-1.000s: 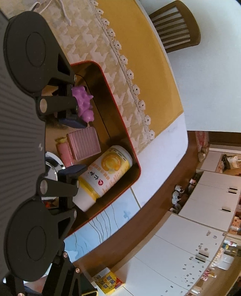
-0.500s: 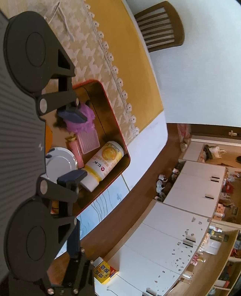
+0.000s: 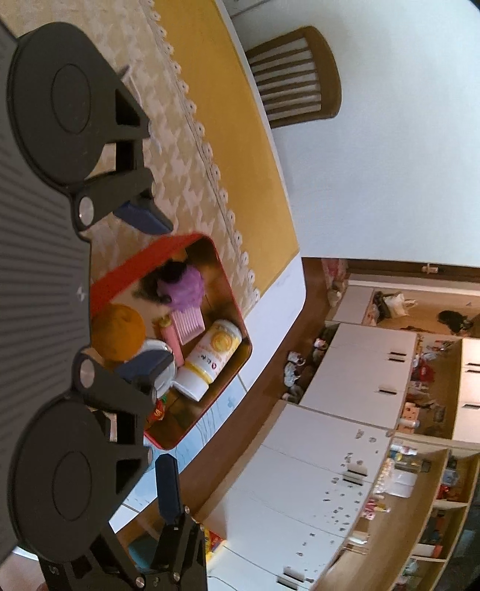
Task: Organize rigid objects
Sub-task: 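Move the left gripper to the clear bottle while the right approaches the purple eraser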
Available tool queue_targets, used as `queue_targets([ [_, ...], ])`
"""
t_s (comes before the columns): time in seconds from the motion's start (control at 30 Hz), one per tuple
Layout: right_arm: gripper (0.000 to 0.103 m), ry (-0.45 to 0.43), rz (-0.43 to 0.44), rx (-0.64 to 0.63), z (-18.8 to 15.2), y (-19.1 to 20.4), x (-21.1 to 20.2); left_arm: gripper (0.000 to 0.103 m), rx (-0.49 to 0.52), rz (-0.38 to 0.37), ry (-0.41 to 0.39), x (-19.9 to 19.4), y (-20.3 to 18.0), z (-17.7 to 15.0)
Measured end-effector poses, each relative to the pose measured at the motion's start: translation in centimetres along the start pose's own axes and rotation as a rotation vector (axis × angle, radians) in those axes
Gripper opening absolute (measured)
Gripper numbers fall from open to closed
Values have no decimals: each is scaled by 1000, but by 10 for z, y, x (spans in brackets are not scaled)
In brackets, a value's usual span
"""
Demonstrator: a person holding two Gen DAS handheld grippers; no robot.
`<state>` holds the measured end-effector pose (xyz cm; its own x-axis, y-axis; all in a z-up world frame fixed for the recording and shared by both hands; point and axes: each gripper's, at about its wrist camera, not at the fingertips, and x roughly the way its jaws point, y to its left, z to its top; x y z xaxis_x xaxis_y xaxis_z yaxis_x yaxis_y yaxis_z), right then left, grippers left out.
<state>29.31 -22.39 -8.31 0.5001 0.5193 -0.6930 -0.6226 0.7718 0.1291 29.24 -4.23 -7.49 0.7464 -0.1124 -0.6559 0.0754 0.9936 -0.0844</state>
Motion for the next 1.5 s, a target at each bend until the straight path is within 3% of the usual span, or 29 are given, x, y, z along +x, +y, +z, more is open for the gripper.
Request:
queue_targets([
  [0.13, 83, -3, 6, -1, -1, 18, 2, 73, -5, 8, -13, -15, 20, -10],
  [0.3, 88, -5, 11, -2, -3, 42, 8, 81, -13, 26, -20, -27, 44, -25],
  [0.47, 101, -11, 9, 3, -7, 63, 16, 82, 9, 47, -18, -35, 64, -42],
  [0.83, 103, 42, -33, 50, -16, 89, 42, 83, 25, 72, 32, -31, 111, -91],
  [0.97, 102, 58, -42, 121, -16, 89, 53, 83, 42, 99, 67, -15, 123, -107],
  [1.2, 98, 71, -92, 184, -15, 106, 77, 83, 77, 66, 80, 1, 120, -124],
  [1.5, 77, 107, -151, 308, -11, 114, 107, 83, 131, 51, 59, 12, 112, -130],
])
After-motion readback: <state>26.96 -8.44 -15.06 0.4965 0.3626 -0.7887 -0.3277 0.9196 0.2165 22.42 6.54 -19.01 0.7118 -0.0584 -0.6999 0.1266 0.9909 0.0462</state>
